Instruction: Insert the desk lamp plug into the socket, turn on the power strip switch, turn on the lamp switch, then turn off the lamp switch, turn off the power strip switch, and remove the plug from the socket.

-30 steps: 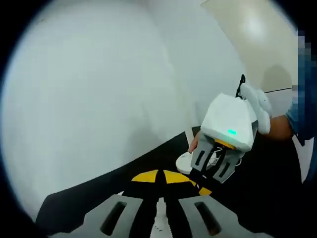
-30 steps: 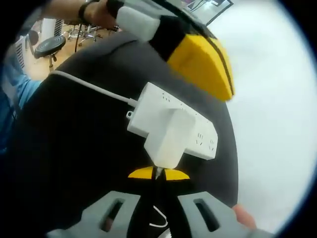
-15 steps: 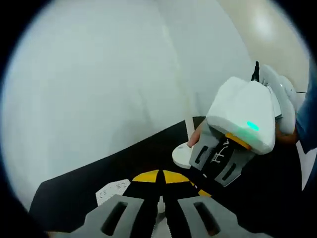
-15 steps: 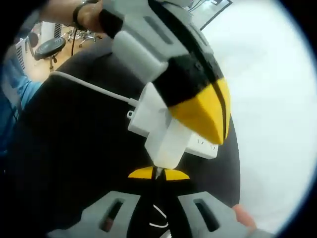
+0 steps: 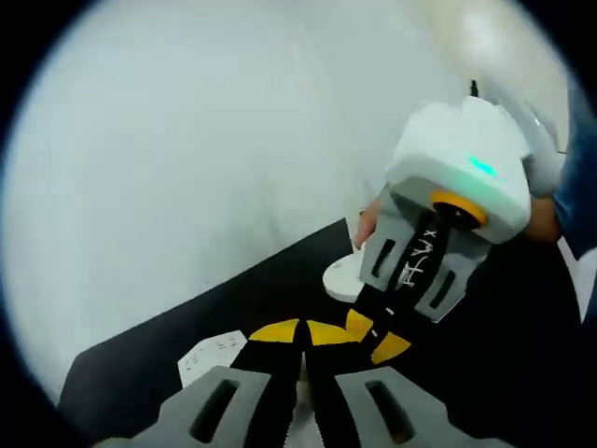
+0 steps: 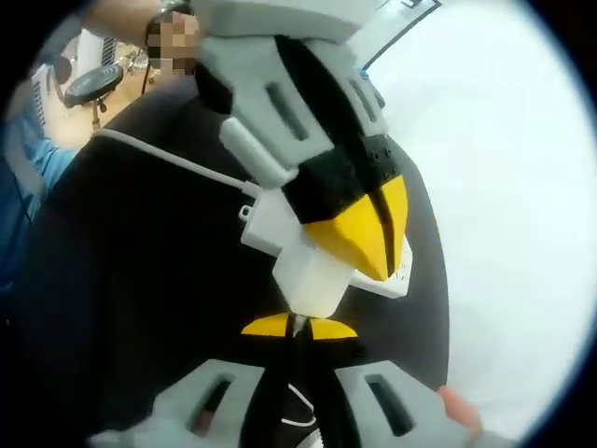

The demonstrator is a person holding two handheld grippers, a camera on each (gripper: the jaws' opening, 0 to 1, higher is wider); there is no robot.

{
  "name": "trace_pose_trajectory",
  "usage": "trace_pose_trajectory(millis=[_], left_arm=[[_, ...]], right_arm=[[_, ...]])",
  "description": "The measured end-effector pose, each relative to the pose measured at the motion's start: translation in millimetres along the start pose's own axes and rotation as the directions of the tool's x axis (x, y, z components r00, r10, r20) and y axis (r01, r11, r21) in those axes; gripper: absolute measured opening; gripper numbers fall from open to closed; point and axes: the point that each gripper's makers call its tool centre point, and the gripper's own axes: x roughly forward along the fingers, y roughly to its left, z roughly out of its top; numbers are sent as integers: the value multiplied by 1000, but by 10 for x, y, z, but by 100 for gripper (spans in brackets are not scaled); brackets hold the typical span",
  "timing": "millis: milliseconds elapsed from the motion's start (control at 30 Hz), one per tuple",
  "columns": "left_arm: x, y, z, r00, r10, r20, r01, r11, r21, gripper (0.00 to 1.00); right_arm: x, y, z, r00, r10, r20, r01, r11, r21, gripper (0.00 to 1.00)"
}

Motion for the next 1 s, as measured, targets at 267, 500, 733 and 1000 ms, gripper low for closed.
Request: trace_pose_trajectory(millis=[267,500,733,1000], left_arm=[[7,-158,-17,997,-61,-48,69,978,195,0],[11,-164,-31,992,-97,-75,109,978,179,0],[-25,-113,-63,984,-129,-121,150,971,187,0],[-47,-109,-43,988,-153,-8,152,973,171,0]], right_arm=[[-14,-8,7,1000,-2,1,2,1000,-2,8],[-28,-9,18,1000,-5,5,5,1000,-5,8],[-72,-42,84,999,-40,10,40,999,-34,8],[-66,-44,84,997,-76,-32,73,995,-74,7]])
